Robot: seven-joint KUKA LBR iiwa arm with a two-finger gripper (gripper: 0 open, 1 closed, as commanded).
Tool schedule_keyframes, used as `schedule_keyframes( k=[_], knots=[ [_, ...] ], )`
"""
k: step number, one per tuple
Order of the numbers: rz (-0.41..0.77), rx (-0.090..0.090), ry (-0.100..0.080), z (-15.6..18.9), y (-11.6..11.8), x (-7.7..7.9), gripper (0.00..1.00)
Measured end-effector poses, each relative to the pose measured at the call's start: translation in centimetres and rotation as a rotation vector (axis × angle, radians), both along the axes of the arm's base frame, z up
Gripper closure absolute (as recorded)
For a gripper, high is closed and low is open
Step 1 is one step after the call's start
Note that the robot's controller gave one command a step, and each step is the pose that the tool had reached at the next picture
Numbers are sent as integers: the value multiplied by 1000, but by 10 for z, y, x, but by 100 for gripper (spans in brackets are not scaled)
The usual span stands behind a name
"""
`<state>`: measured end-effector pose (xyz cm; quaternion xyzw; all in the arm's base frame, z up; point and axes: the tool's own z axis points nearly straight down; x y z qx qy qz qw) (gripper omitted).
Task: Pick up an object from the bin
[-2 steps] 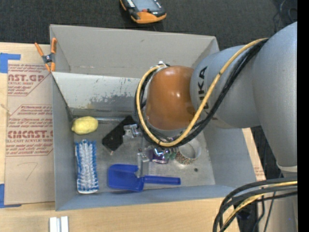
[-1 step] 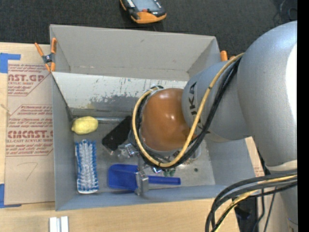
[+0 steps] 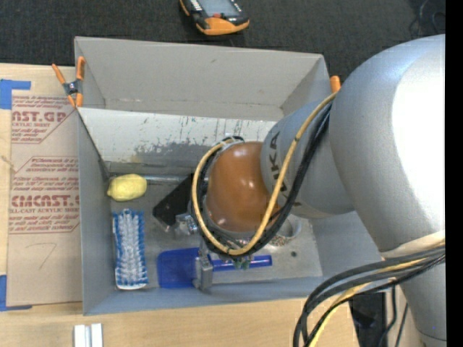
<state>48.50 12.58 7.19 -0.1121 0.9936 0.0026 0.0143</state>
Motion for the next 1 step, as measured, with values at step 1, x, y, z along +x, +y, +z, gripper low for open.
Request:
schedule_keyframes(
  k=[1],
  knots=[
    [52,-5,20,-1,1,-3,100]
  ],
)
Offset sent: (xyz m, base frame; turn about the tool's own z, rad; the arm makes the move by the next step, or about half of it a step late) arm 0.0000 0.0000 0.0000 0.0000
